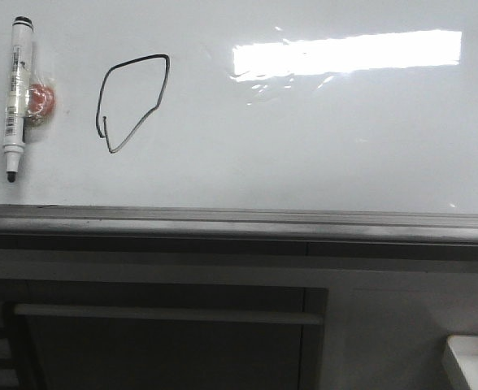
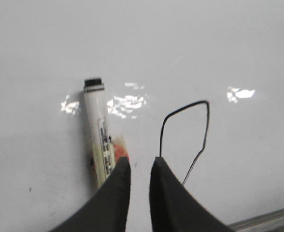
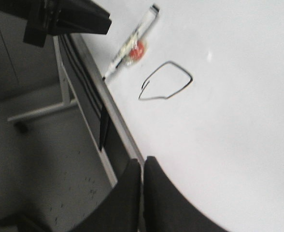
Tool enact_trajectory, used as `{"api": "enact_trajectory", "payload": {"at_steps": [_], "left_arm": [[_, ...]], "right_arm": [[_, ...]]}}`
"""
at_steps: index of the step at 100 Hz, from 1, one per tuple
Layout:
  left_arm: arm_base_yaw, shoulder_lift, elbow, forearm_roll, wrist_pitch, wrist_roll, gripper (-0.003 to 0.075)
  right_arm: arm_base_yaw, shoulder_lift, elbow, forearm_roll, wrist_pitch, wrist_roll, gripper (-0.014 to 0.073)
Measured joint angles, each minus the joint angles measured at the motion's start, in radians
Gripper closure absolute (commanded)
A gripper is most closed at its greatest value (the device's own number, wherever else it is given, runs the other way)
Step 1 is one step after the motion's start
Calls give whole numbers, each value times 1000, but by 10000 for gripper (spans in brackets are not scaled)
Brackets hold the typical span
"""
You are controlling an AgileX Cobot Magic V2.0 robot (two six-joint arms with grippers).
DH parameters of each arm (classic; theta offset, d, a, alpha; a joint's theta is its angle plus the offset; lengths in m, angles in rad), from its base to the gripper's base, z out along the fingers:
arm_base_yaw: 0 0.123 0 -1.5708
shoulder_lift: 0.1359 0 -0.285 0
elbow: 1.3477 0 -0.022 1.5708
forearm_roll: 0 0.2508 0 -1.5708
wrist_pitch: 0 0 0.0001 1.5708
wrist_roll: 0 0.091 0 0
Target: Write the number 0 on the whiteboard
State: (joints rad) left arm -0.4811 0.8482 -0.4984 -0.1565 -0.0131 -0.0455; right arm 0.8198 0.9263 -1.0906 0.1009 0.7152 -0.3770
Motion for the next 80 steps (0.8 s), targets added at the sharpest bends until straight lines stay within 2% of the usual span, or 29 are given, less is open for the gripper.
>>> {"api": "enact_trajectory", "payload": {"at_steps": [22,36,59,80], "left_arm": [[0,-200,15,84,4,0,741],[0,-313,83,121,4,0,741],[0,-461,256,157,-37,0,741],[0,-496,313,157,-69,0,741]], "right_arm": [[0,-279,318,0,-326,2,643],[0,-450,551,0,-476,2,643],[0,-634,846,12,-578,4,643],[0,-675,950,20,-636,4,643]]}}
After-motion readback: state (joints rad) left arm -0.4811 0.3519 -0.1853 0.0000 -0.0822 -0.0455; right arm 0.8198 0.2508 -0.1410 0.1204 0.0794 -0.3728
